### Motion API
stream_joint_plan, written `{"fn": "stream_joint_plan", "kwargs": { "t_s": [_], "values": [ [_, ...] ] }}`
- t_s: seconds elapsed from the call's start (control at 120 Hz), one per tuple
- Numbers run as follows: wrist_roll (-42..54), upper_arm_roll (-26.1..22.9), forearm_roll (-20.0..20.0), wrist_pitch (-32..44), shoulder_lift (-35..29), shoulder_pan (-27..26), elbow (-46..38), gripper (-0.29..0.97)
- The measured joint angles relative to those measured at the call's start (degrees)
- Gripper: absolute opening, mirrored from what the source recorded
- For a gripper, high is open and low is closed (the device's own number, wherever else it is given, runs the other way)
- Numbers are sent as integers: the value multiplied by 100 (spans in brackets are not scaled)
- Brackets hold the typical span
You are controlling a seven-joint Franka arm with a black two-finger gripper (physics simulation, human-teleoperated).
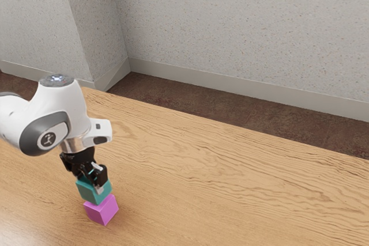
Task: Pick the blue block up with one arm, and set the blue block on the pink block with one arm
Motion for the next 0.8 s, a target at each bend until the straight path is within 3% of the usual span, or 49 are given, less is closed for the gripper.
{"fn": "stream_joint_plan", "kwargs": {
  "t_s": [0.517, 0.8],
  "values": [
    [-22, -10, -13, -5, -63, 0, -72, 28],
    [91, -10, -113, -44, -134, 1, -72, 56]
  ]
}}
